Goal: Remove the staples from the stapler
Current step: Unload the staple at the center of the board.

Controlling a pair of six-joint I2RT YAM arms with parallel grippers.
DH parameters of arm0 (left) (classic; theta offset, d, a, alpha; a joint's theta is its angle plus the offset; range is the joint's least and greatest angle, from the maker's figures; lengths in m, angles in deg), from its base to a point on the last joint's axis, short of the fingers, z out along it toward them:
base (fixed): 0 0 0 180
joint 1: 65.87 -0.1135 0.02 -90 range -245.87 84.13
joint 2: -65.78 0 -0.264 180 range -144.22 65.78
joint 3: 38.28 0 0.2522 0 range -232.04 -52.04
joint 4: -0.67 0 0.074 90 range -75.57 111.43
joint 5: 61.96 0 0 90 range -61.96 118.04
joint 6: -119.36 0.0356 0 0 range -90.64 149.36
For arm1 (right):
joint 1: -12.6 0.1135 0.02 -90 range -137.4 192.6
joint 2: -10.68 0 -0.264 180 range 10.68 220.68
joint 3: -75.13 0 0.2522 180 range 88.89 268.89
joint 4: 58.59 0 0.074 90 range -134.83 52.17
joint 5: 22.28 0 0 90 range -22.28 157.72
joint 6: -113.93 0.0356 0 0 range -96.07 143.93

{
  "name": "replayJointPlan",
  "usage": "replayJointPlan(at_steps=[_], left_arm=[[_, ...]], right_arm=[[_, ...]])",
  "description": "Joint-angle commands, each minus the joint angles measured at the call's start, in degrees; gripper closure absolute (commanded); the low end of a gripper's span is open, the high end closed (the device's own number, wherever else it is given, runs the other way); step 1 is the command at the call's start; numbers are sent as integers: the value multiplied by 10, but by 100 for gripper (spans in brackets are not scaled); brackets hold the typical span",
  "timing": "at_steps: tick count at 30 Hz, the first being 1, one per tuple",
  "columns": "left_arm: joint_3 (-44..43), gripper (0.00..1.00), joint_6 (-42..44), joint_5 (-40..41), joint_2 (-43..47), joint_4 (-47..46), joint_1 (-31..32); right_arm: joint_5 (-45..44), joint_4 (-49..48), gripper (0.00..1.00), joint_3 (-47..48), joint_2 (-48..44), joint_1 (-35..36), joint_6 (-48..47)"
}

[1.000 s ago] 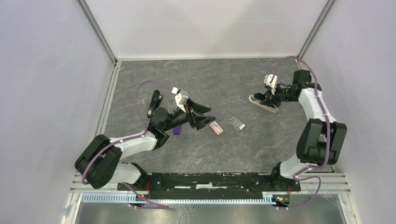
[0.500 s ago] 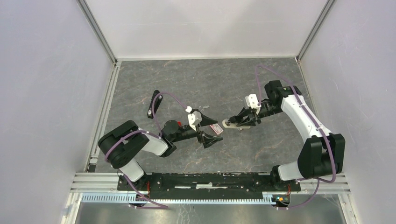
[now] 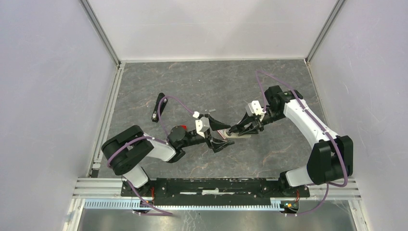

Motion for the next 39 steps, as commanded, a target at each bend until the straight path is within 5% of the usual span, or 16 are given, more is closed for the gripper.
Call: replayJointPlan(at_steps=[1, 4, 12, 19, 21, 28, 32, 39], left_arm=[[-24, 21, -8, 14, 0, -51, 8], [-26, 36, -5, 12, -3, -50, 8], [26, 94, 19, 27, 1, -50, -9], [86, 98, -4, 31, 8, -50, -62], [89, 95, -21, 26, 4, -50, -62], [126, 28, -59, 45, -2, -51, -60], [165, 14, -48, 70, 61, -48, -60], [169, 13, -69, 97, 175, 84, -60]], right_arm=[[52, 5, 100, 12, 7, 6, -1], [58, 6, 100, 12, 6, 7, 0], [60, 2, 100, 43, -24, -15, 22], [90, 4, 100, 53, -21, -72, 37], [109, 5, 100, 50, -19, -72, 41], [107, 5, 100, 47, -24, -68, 53], [83, 5, 100, -9, -22, -56, 46], [10, 5, 100, -111, -29, -46, -2]])
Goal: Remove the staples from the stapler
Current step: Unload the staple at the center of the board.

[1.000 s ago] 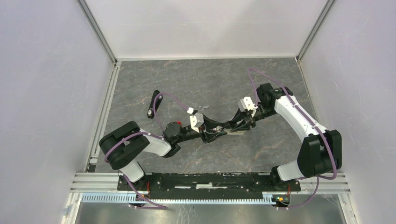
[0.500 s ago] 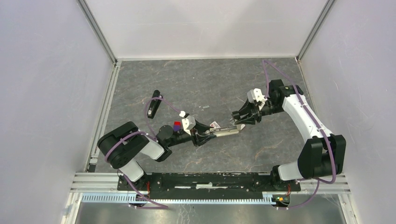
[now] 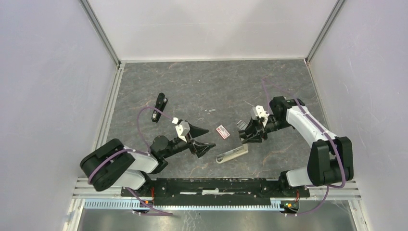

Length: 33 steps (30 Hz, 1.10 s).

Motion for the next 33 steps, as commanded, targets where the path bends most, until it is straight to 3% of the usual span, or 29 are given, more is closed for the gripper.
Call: replayJointPlan(at_steps=[1, 8, 13, 21, 28, 33], left_arm=[[-8, 13, -26, 36, 70, 96, -1], [-11, 7, -8, 76, 118, 180, -1], [-6, 9, -1, 112, 170, 212, -1], [-19, 11, 40, 147, 316, 351, -1], [-13, 12, 35, 149, 367, 373, -1], [-11, 12, 33, 143, 379, 377, -1]], right_arm=[[-32, 9, 100, -39, -23, 4, -41], [-45, 10, 100, -18, -42, 4, -65], [-49, 9, 100, 54, -57, -9, -17], [-95, 8, 100, 185, -96, -61, 76], [-173, -3, 100, 330, -76, -113, 141], [-333, -140, 100, 305, -71, -117, 226]])
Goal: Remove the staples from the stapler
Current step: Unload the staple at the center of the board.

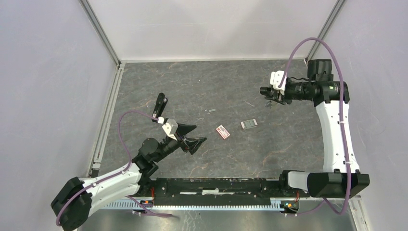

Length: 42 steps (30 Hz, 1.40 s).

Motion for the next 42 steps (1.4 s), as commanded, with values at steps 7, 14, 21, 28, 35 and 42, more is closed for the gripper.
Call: replayJointPlan(at_steps=[7, 14, 21, 28, 35, 42], left_arm=[[-3, 13, 35, 7, 24, 10, -1], [-5, 13, 40, 12, 28, 13, -1], [-8, 13, 35, 16, 51, 29, -1], [1, 13, 43, 26, 90, 60, -1], [-9, 13, 38, 14, 73, 55, -1], [-10, 13, 48, 16, 84, 66, -1]], right_arm=[[-229, -131, 100, 9, 101, -4, 59], [-292, -151, 100, 48, 248, 117, 74], [-289, -276, 100, 53, 379, 271, 182], [-318, -314, 98, 13, 412, 281, 199], [-316, -298, 100, 51, 376, 270, 206], [-286, -246, 100, 46, 253, 185, 181]])
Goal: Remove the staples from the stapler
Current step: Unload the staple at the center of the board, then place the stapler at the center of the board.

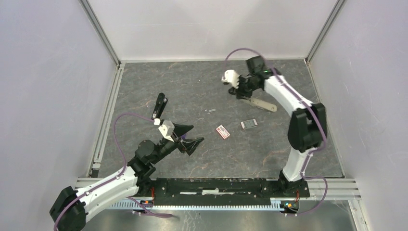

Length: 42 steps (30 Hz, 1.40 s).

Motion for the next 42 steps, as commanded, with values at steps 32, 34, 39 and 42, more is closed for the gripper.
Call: replayJointPlan(at_steps=[32, 34, 39, 42], left_arm=[[-27, 12, 23, 31, 69, 65, -1], [-24, 12, 23, 34, 74, 67, -1], [-24, 12, 31, 34, 64, 62, -1], [-31, 12, 26, 25, 51, 61, -1]], right_arm=[[89, -357, 100, -3, -42, -66, 220], [96, -348, 100, -46, -45, -85, 197], [109, -283, 99, -73, -2, -118, 125], [99, -252, 97, -40, 45, -119, 110]])
